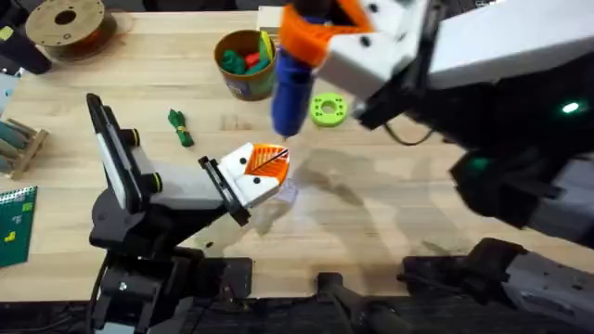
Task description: Pick up the gripper from the table and insert it into the empty holder that is missing its gripper. Then pick up a screw, insert it into the mounting hole, and use the screwdriver to tighten it. Finally, clean up the table by picking up the vegetable and placing it into the bucket.
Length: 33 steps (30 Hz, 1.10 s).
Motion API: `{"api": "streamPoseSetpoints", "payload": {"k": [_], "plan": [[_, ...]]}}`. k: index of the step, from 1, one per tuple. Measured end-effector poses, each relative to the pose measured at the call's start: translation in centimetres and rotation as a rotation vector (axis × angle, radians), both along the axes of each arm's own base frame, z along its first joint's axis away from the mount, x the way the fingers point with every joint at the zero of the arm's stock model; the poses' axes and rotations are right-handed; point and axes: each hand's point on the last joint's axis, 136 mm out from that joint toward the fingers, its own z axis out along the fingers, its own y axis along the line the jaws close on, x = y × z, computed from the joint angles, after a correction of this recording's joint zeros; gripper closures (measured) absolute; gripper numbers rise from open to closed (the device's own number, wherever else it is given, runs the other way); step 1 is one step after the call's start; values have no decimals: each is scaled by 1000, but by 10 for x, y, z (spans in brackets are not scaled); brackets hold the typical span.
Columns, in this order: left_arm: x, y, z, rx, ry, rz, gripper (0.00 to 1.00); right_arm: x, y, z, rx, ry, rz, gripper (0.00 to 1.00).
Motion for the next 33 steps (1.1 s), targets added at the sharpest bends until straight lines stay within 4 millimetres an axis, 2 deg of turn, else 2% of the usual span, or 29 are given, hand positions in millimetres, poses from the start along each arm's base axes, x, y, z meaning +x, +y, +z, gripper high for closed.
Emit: {"api": "streamPoseSetpoints", "payload": {"k": [5,11,15,16,19,25,33], "plan": [[0,0,0,0,0,0,989,-10,22,-3,38,-30,58,970],[0,0,0,0,0,0,989,-4,33,-17,14,4,62,970],[0,0,0,0,0,0,989,-3,39,-13,19,1,70,970],[0,0,0,0,0,0,989,-8,47,-6,29,-10,94,970],[0,0,0,0,0,0,989,-15,58,-7,28,0,131,970],[0,0,0,0,0,0,989,-12,63,-17,11,27,136,970],[0,0,0,0,0,0,989,-10,66,-19,6,32,137,970]]}}
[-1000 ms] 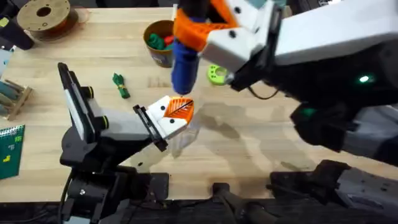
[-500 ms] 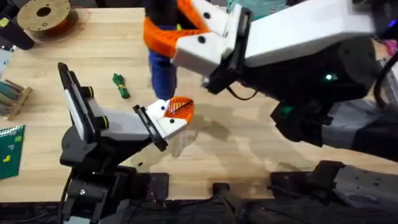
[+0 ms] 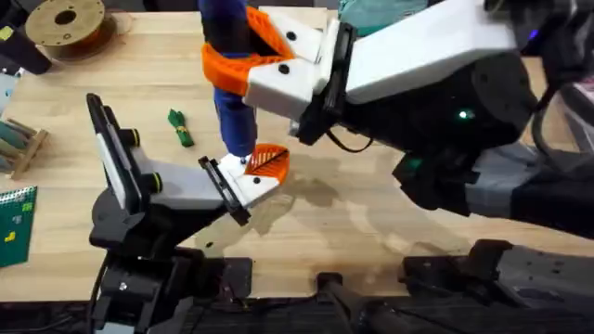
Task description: Pick up the gripper from the table and insert it into the empty holder that is missing its gripper. Then pick up a screw, insert it into the mounting hole, and use the screwdriver to tighten it. Finally, clean up the table by picking up the vegetable and placing it into the bucket.
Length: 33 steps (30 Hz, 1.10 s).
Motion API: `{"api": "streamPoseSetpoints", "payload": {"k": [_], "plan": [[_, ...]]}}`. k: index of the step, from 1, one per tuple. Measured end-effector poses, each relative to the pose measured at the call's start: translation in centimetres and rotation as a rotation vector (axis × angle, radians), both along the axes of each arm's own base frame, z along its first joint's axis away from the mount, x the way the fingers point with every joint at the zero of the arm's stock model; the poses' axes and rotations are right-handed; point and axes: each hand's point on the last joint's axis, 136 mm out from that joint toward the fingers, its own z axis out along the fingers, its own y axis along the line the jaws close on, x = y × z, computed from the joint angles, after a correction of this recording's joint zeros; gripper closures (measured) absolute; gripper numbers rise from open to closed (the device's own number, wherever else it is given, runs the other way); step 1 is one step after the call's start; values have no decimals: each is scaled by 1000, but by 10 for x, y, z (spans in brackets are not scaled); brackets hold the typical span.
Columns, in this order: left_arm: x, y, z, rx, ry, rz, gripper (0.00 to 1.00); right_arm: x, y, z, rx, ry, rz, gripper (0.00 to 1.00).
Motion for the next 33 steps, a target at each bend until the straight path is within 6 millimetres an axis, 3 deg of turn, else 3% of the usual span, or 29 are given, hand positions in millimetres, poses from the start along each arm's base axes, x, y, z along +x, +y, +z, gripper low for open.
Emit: {"api": "streamPoseSetpoints", "payload": {"k": [33], "plan": [[0,0,0,0,0,0,989,2,2,0,2,4,-1,970]]}}
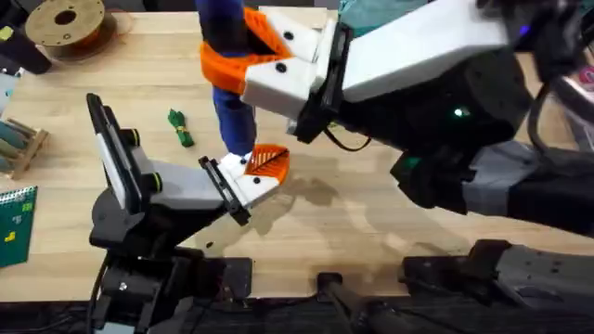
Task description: Pick up the gripper from the table and insert it into the empty holder that is missing its gripper. Then pick up a screw, insert it into the mounting hole, and use the screwdriver to tighten it. Finally, clean up the table by picking up the vegetable and placing it into the bucket.
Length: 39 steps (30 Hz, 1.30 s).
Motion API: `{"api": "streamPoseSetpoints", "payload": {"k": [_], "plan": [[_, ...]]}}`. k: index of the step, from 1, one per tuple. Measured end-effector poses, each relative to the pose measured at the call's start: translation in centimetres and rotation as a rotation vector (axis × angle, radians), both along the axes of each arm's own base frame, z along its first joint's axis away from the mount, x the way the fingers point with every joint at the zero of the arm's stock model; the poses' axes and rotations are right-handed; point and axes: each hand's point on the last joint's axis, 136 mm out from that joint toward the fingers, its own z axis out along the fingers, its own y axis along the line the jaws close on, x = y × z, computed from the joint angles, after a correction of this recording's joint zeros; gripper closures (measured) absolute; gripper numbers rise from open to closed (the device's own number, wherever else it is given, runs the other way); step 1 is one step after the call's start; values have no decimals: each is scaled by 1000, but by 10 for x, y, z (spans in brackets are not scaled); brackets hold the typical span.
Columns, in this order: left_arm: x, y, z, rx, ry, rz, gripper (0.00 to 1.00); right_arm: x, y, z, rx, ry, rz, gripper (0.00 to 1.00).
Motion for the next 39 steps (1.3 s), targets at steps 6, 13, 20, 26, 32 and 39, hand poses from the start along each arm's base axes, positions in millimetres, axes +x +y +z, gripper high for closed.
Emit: {"api": "streamPoseSetpoints", "payload": {"k": [6,13,20,26,32,39], "plan": [[0,0,0,0,0,0,989,3,-9,37,100,-44,0,970],[0,0,0,0,0,0,989,53,-23,1,-46,29,-134,970],[0,0,0,0,0,0,989,137,-89,-69,-337,83,-427,970],[0,0,0,0,0,0,989,170,-156,-147,-740,52,-591,970],[0,0,0,0,0,0,989,168,-209,-214,-1310,-203,-615,970],[0,0,0,0,0,0,989,175,-251,-269,-1689,-373,-516,970]]}}
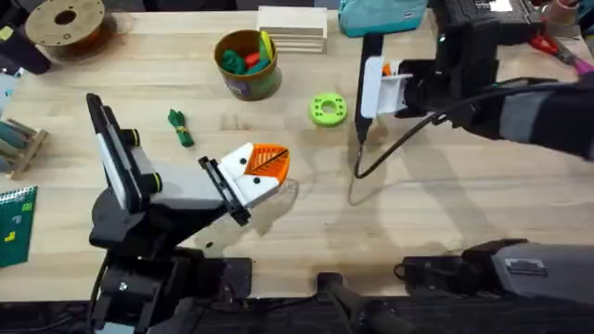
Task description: Pick up the gripper from the table and insert it into the empty holder that is missing its gripper. Then pick up a screw, insert it into the mounting hole, and use the screwdriver to tighten it. Finally, clean up the table by picking up the vegetable and placing it into the bucket.
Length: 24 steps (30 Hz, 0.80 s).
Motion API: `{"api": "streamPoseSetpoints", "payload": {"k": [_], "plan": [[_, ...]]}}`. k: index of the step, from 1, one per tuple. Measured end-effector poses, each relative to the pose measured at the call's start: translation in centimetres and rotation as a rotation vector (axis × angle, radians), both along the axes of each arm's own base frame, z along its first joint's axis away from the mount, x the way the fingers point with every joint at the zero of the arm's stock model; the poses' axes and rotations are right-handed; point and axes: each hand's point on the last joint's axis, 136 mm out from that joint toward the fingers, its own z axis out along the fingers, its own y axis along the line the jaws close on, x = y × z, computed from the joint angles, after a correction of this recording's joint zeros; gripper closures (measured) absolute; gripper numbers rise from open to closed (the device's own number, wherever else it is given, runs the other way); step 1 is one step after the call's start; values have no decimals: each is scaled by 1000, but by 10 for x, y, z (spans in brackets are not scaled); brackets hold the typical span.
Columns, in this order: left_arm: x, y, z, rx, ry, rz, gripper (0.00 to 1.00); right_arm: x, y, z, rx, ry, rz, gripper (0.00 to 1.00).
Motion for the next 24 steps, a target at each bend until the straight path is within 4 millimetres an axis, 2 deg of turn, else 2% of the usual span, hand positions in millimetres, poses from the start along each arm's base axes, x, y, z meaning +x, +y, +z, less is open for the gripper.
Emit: {"api": "streamPoseSetpoints", "payload": {"k": [2,3,6,8,10,14,15,21,24], "plan": [[0,0,0,0,0,0,989,0,-10,-16,-53,34,0,970],[0,0,0,0,0,0,989,0,-19,-32,-97,68,1,970],[0,0,0,0,0,0,989,-3,-21,-41,-117,93,13,968],[0,0,0,0,0,0,989,-6,-22,-44,-124,109,20,910],[0,0,0,0,0,0,989,-6,-22,-43,-130,116,25,739],[0,0,0,0,0,0,989,-5,-22,-35,-138,120,32,183],[0,0,0,0,0,0,989,-4,-22,-33,-138,119,30,119],[0,0,0,0,0,0,989,-9,-22,-33,-74,156,-55,99],[0,0,0,0,0,0,989,-14,-13,-31,9,184,-127,98]]}}
